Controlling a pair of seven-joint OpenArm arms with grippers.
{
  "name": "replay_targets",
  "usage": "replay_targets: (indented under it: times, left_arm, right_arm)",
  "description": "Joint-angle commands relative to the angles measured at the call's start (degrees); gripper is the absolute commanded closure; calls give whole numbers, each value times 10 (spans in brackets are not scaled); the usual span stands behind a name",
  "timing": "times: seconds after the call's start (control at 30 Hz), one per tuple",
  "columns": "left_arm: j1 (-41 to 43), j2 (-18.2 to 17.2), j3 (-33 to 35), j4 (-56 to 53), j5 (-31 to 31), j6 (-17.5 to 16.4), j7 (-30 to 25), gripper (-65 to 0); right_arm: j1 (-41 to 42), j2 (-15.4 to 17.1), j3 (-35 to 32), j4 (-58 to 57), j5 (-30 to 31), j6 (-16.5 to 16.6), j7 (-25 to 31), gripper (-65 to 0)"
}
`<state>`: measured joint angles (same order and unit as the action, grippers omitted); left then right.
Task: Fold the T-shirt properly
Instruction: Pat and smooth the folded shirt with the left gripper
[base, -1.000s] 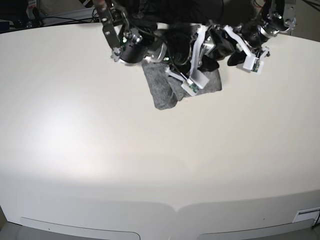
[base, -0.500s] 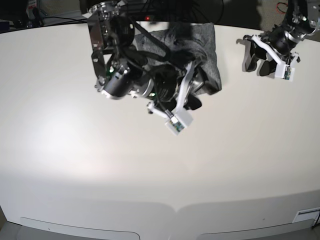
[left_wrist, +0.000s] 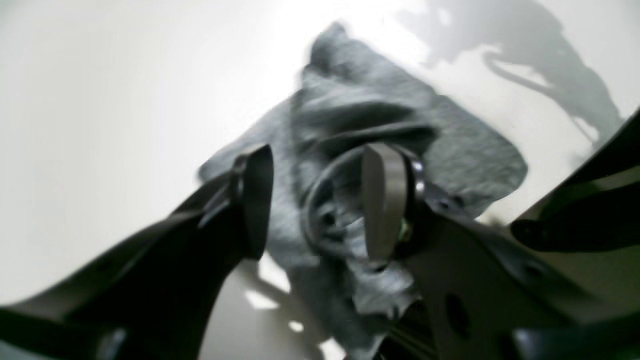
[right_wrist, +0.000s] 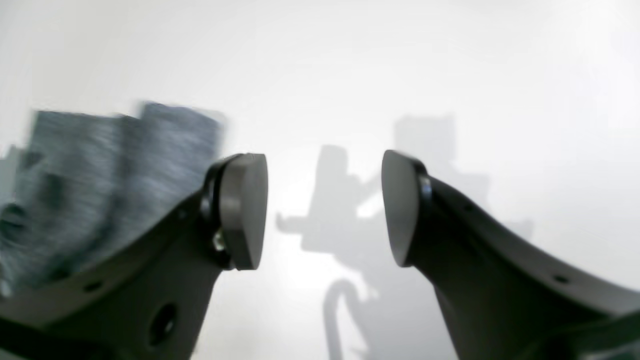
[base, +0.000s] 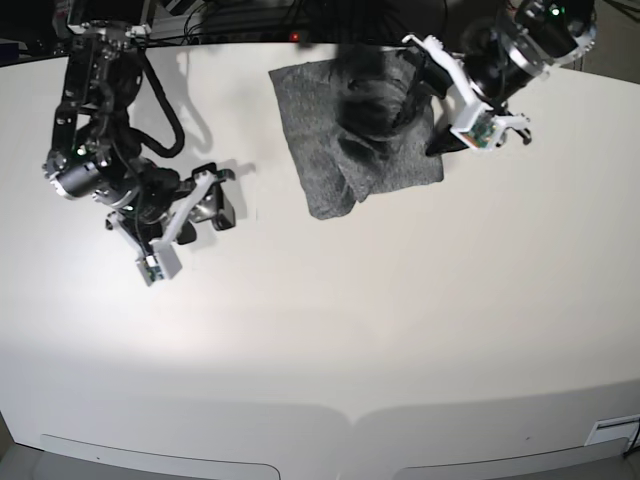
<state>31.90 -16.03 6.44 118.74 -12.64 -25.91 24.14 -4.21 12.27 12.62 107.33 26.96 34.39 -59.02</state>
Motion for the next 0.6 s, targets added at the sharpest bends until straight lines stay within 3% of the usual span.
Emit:
replay_targets:
  times: [0.0,0.1,0.23,0.33,0.57]
  left_arm:
    - [-5,-3,14,11,1,5,-17,-279]
    - [-22,1,75,10,26,16,-17,-279]
    - [-49,20,154,8,93,70,-17,-279]
    - [-67,33,197,7,135,82,-3,-279]
    - [-94,69,233,-56,225,111,45,-279]
  right_arm:
    - [3,12,16,10,8,0,12,-361]
    - [-13,28,52,10,26,-7,11,-361]
    - [-29,33,84,10,33,-8,9,-361]
    - [-36,33,88,10,33,-8,5,-361]
    - [-36,33,88,10,35,-8,-5,-361]
